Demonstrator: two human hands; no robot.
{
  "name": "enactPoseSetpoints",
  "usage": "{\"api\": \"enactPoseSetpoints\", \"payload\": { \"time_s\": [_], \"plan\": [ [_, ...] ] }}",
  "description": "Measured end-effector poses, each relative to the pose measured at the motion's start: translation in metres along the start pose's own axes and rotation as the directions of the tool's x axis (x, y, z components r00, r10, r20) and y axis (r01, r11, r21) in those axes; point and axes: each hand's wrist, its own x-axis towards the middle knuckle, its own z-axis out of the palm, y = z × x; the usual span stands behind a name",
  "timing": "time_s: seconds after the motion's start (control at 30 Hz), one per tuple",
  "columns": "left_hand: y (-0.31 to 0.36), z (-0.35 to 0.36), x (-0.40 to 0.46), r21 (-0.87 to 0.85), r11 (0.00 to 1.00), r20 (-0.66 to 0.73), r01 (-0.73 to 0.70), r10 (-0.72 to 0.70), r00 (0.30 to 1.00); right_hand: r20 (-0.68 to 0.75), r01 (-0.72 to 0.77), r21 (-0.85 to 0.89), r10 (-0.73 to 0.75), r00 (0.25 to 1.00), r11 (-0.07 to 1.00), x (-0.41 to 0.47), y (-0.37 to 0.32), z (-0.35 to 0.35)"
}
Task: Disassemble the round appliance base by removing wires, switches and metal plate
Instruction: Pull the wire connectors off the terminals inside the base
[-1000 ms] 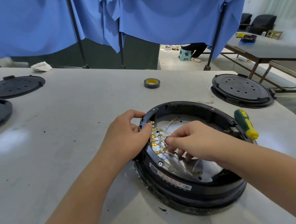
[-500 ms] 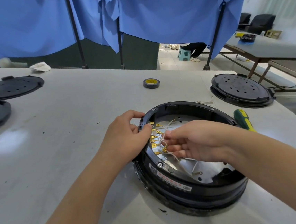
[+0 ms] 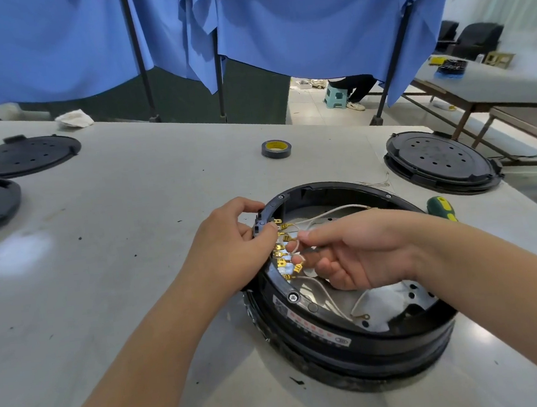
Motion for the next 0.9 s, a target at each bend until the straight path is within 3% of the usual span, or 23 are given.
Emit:
{"api": "enactPoseSetpoints", "payload": {
  "time_s": [0.23, 0.9],
  "plan": [
    [0.001, 0.001, 0.000, -0.011, 1.000, -0.007, 0.009, -0.009, 1.000, 0.129, -0.061, 0.224, 0.033, 0.991, 0.973, 0.002, 0.001, -0.004],
    [-0.001, 0.000, 0.000, -0.030, 0.999, 0.000, -0.014, 0.014, 1.000, 0.066, 0.040, 0.296, -0.062, 0.996, 0.954, 0.005, 0.010, 0.008]
  ]
}}
